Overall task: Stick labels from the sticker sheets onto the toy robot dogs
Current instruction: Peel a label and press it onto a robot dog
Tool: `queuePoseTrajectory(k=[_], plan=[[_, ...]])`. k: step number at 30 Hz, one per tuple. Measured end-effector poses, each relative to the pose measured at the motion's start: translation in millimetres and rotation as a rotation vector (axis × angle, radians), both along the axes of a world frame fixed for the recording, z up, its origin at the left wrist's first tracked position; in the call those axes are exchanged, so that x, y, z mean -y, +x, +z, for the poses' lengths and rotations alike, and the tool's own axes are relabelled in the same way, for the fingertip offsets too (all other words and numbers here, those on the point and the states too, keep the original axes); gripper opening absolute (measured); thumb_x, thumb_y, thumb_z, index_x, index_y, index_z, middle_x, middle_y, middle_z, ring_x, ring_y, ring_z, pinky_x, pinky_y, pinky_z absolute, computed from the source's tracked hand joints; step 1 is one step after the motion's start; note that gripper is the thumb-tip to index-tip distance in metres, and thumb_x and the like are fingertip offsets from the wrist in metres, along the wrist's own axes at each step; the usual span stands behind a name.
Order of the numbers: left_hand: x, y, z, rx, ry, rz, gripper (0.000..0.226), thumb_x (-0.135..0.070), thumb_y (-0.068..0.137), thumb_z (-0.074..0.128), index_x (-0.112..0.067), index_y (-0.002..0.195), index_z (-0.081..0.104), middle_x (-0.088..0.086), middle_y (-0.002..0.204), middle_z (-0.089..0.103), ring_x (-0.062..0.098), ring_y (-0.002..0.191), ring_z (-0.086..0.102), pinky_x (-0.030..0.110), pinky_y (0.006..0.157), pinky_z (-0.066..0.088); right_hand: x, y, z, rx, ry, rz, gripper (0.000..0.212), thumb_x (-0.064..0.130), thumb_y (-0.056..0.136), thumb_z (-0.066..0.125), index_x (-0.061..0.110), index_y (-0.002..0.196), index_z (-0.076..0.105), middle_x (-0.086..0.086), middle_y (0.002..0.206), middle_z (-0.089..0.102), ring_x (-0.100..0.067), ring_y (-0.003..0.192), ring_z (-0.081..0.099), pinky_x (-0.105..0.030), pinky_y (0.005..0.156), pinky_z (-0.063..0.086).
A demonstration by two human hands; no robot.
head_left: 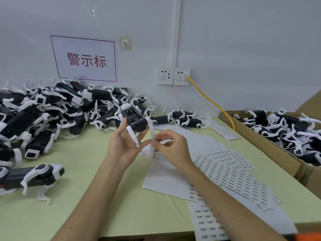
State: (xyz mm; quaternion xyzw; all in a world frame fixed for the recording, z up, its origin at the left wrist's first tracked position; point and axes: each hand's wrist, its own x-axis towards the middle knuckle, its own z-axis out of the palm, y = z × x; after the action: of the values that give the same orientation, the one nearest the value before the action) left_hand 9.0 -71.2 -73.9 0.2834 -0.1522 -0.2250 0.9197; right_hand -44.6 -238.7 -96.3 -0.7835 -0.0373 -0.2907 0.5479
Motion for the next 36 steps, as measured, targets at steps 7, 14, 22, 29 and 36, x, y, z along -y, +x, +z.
queuePoseTrajectory(k=[7,14,22,29,36], plan=[[0.6,-1.4,2.5,0.047,0.057,0.015,0.049,-0.039,0.104,0.053,-0.009,0.142,0.059,0.017,0.141,0.064,0.036,0.133,0.059,0.07,0.112,0.036,0.8,-1.0,1.6,-0.009,-0.002,0.006,0.019,0.023,0.078,0.088,0.031,0.085,0.073,0.011,0.085,0.076,-0.015,0.061,0.074,-0.028,0.064,0.06],[-2.0,-3.0,4.8,0.097,0.127,0.032,0.045,-0.04,0.103,0.052,-0.01,0.133,0.067,0.016,0.139,0.065,0.034,0.135,0.058,0.069,0.109,0.04,2.2,-2.1,5.4,-0.039,0.041,0.064,0.018,0.013,0.08,0.086,0.013,0.096,0.078,0.0,0.086,0.074,-0.019,0.06,0.073,-0.024,0.061,0.058],[-0.7,-6.4,7.9,0.178,0.189,0.026,0.049,-0.041,0.106,0.047,-0.005,0.134,0.065,0.015,0.132,0.069,0.03,0.117,0.068,0.064,0.105,0.048,4.7,-0.1,6.2,-0.08,0.089,0.107,0.016,0.008,0.079,0.086,0.02,0.08,0.075,0.006,0.083,0.078,-0.019,0.063,0.074,-0.031,0.071,0.058],[0.3,-6.7,6.9,0.187,0.171,0.015,0.044,-0.039,0.107,0.046,-0.007,0.127,0.068,0.014,0.125,0.073,0.028,0.109,0.072,0.057,0.093,0.056,7.4,3.5,3.3,-0.084,0.147,0.14,0.009,0.006,0.081,0.084,0.003,0.083,0.075,-0.003,0.074,0.075,-0.021,0.06,0.072,-0.03,0.068,0.056],[-1.5,-7.1,6.8,0.166,0.173,0.044,0.044,-0.039,0.106,0.046,-0.012,0.115,0.079,0.012,0.125,0.073,0.027,0.109,0.072,0.056,0.092,0.059,8.4,1.7,6.7,-0.091,0.114,0.178,0.01,0.011,0.09,0.076,0.018,0.085,0.079,0.008,0.084,0.076,-0.022,0.061,0.073,-0.022,0.064,0.053]])
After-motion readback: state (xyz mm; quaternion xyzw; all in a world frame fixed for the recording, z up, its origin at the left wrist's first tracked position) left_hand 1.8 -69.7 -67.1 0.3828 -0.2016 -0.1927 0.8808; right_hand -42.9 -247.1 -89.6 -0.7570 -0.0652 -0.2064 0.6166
